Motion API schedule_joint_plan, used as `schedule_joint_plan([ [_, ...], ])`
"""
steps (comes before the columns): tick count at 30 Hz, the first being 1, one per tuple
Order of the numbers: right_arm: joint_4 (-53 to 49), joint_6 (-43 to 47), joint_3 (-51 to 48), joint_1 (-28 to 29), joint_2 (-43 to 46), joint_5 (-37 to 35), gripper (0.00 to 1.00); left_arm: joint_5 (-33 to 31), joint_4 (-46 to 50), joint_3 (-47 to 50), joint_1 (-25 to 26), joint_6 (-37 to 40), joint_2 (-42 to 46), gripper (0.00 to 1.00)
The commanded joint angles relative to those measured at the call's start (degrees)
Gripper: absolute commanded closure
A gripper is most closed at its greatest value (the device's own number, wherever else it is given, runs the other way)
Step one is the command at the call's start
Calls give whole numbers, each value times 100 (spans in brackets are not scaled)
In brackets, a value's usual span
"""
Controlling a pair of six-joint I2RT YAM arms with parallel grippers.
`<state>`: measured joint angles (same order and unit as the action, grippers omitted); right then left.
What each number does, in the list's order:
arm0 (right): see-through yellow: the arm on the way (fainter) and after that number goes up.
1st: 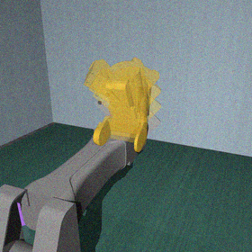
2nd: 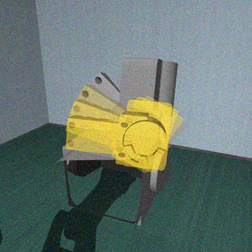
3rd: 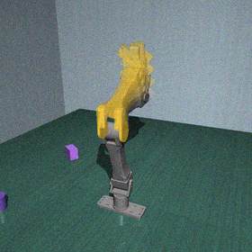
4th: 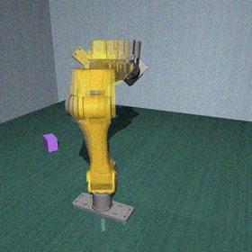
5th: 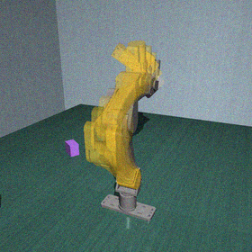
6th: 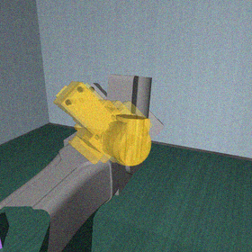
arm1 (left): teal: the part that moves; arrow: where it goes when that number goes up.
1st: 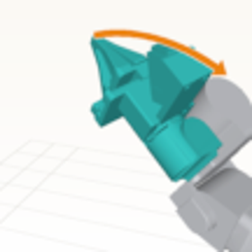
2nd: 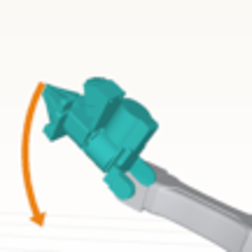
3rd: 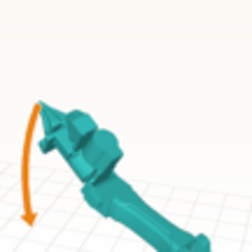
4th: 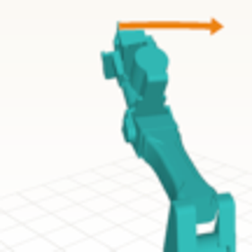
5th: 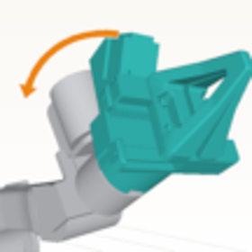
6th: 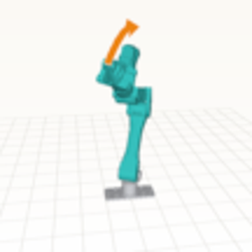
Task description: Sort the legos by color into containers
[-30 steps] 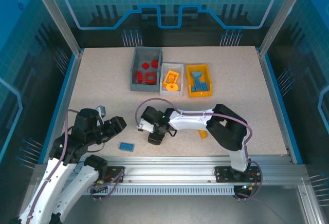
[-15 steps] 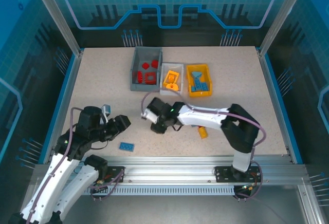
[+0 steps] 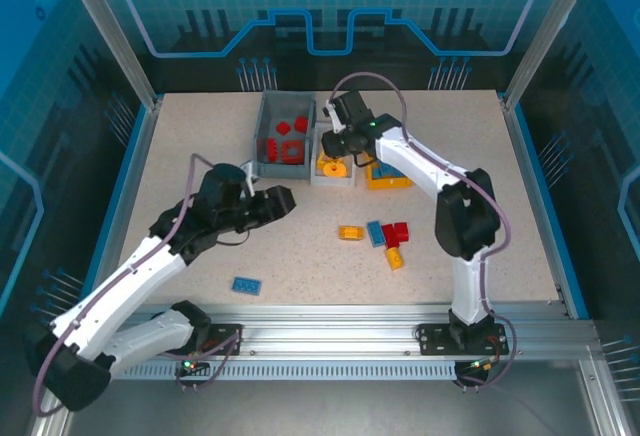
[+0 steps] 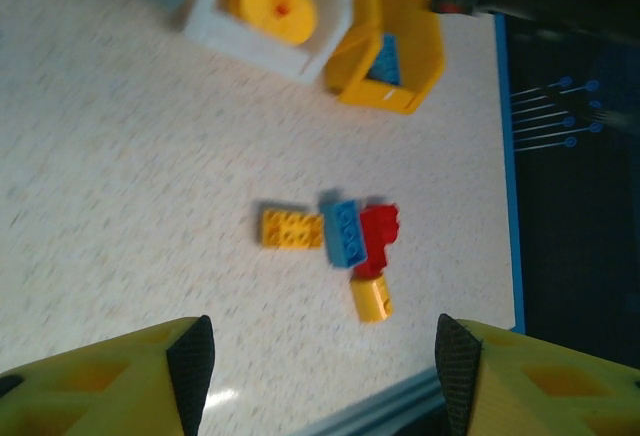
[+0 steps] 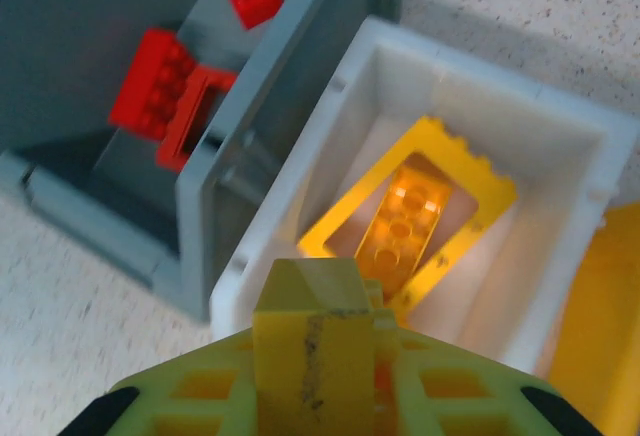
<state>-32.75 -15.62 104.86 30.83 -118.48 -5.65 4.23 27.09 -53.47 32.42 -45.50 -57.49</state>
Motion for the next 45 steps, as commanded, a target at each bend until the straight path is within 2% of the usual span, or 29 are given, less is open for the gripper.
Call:
schedule_joint_plan([
  [1, -914, -467, 986, -134, -783, -145, 75, -931, -534, -366, 277, 518, -449, 37],
  [4, -1204, -632, 1722, -256, -1388, -9, 74, -1109, -768, -535, 438, 624, -839, 37],
  [8, -1212, -710, 2204, -339, -1891, 281, 71, -1274, -958, -696, 639, 753, -1172, 37],
  [12, -1271, -722, 2458, -361, -2056, 390, 62, -1408, -1017, -761, 806, 847, -1340, 37],
  [15, -1206, -730, 2307, -358, -1869, 390, 55, -1434, -1022, -715, 866, 842, -1387, 37],
  [19, -950, -728, 1851, -345, -1356, 382, 49, -1524, -964, -660, 954, 832, -1370, 37],
  [29, -597, -592, 964, -257, -79, 40, 50, -1666, -552, -598, 1075, 762, -1238, 37],
  [38, 37, -794, -1481, -150, 2192, -454, 50, -1495, -334, -694, 1232, 618, -1511, 37],
  [45, -213, -1103, -3353, -42, 4132, -796, 48, -1545, -266, -830, 1718, 251, -2046, 38],
])
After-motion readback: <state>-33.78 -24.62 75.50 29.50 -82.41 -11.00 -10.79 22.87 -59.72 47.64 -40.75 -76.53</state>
